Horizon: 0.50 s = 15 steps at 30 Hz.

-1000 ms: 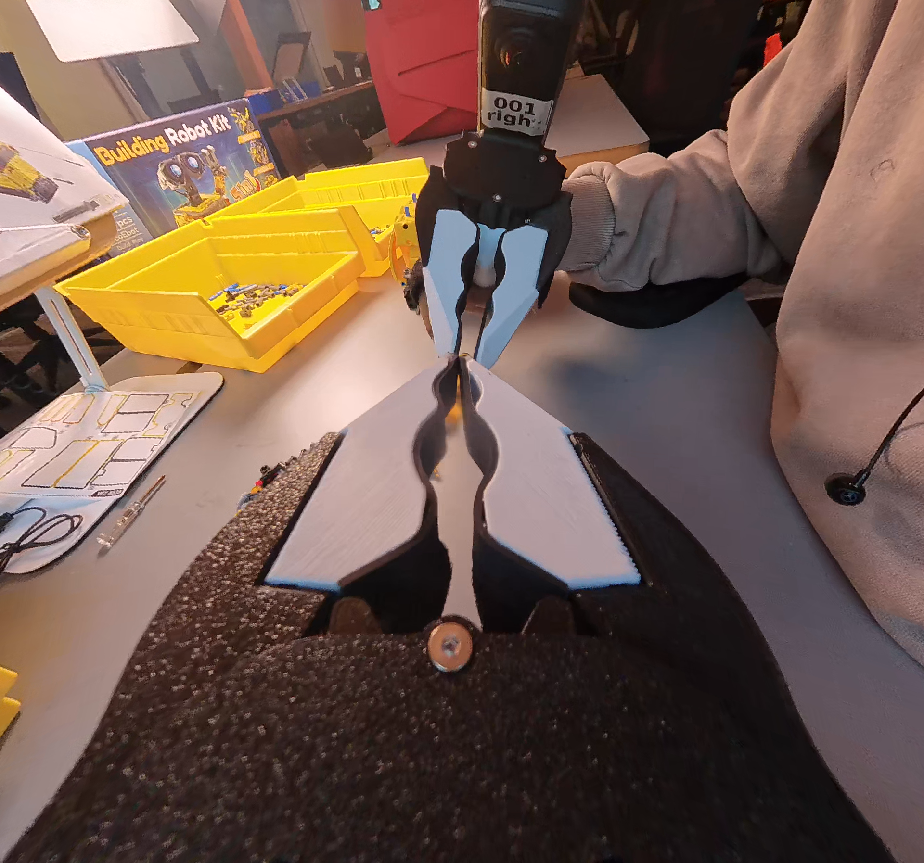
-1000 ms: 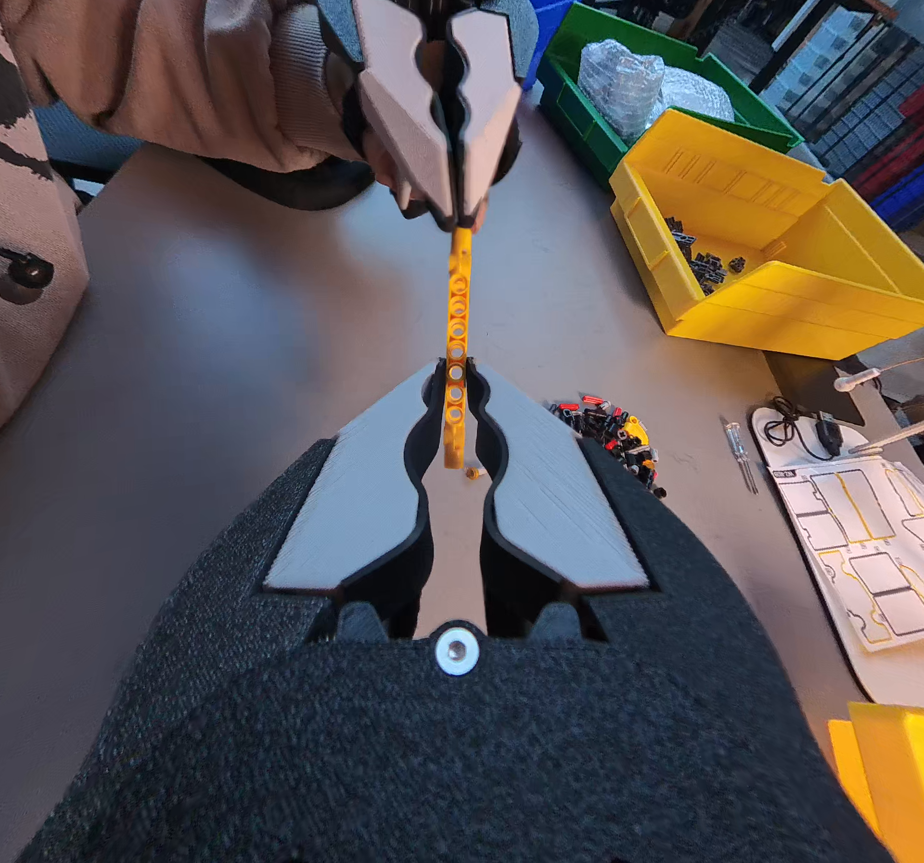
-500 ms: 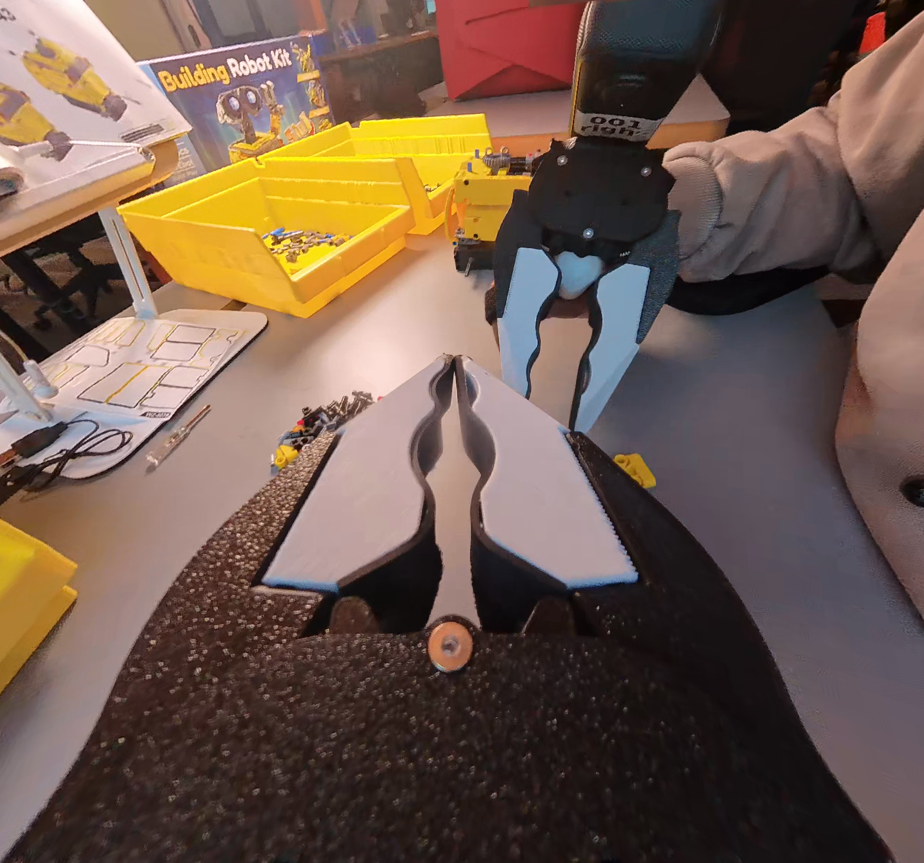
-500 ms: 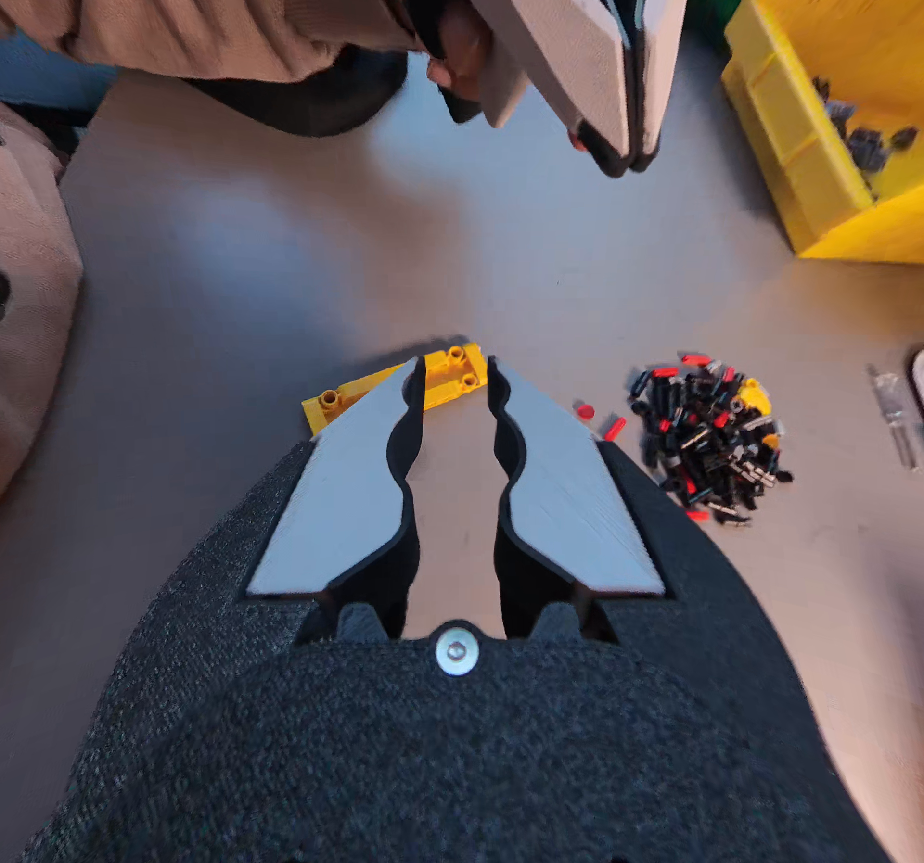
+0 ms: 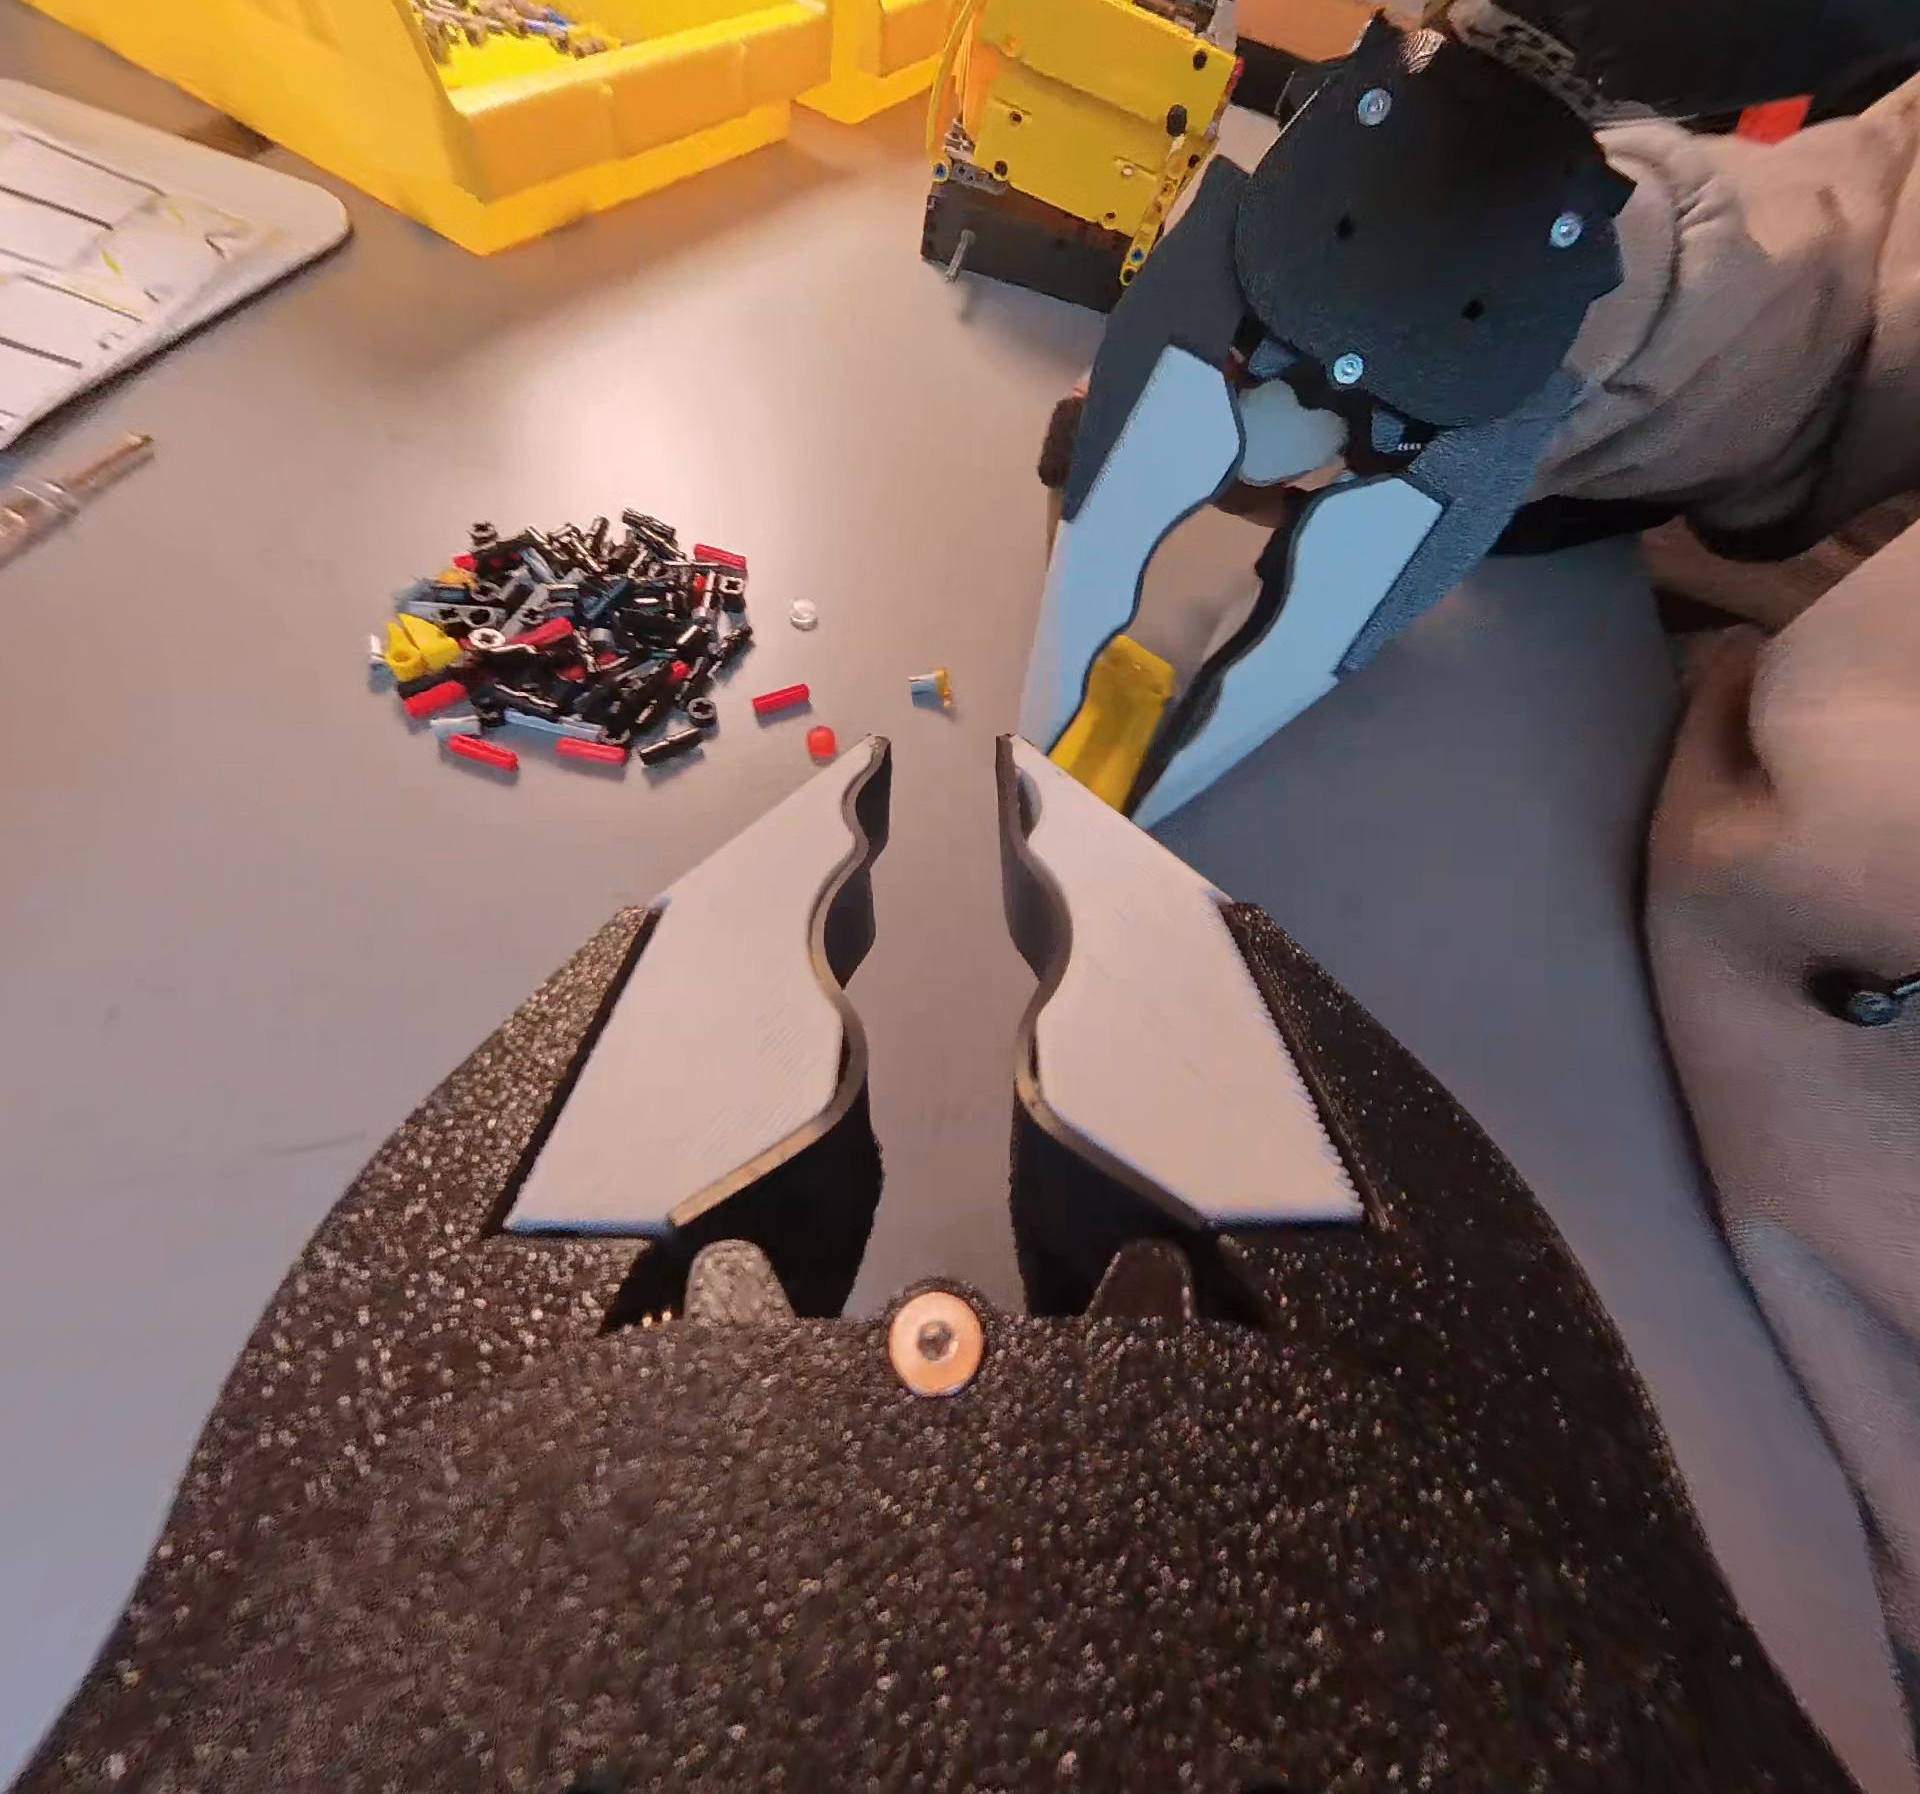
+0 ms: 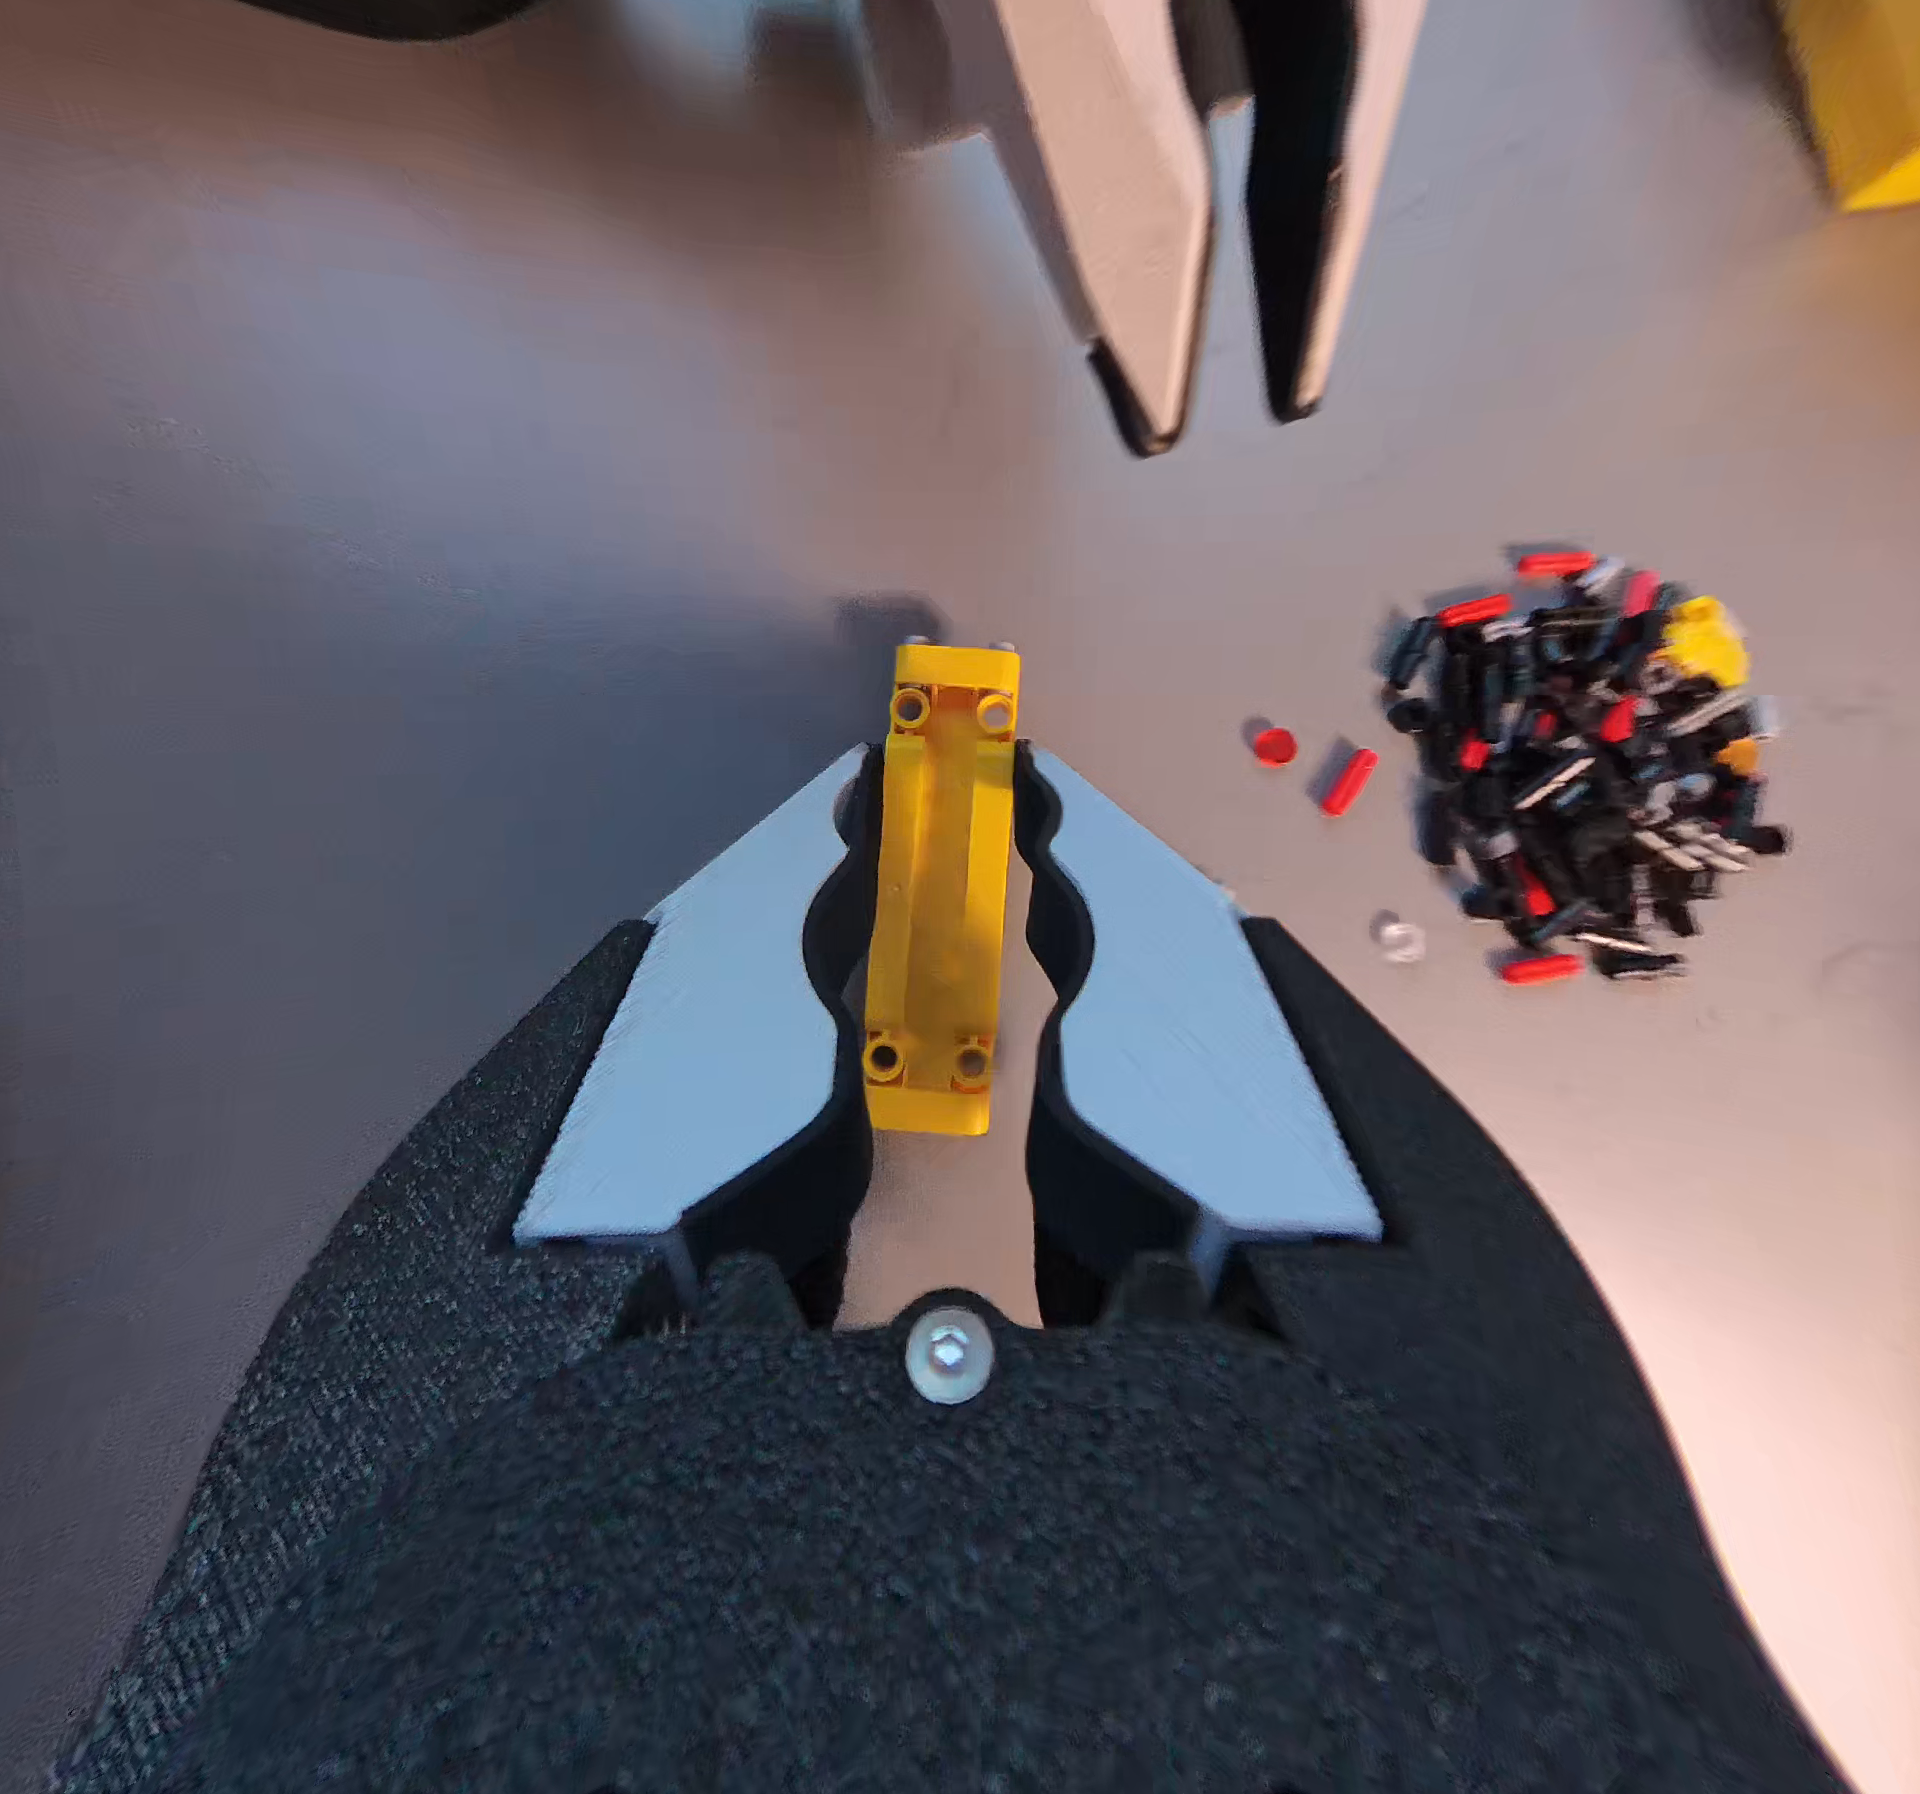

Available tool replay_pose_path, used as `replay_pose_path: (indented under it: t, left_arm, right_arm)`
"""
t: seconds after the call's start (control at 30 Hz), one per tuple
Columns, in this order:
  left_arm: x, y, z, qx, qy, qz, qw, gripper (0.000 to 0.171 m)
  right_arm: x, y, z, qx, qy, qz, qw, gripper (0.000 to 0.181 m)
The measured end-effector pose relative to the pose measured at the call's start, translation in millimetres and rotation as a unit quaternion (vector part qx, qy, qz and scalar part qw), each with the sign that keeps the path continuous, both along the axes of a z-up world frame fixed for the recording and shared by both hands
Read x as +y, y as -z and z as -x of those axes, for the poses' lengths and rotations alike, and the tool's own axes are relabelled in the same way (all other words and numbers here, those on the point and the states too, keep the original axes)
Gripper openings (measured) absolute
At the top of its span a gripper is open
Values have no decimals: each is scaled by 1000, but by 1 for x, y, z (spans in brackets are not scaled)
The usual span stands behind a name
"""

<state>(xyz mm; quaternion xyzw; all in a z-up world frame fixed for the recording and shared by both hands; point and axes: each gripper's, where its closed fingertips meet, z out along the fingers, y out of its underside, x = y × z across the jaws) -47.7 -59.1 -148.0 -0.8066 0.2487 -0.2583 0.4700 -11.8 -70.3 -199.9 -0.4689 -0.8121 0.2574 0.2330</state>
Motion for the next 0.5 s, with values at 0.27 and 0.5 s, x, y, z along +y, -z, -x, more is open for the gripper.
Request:
replay_pose_path:
  t: [0.27,0.5]
  left_arm:
    - [5,-36,-17,-241,2,44,969,23]
    - [11,-51,-15,-253,-24,-5,967,8]
  right_arm:
    - [20,-79,13,245,-25,-67,967,24]
    - [26,-90,20,283,1,-118,952,23]
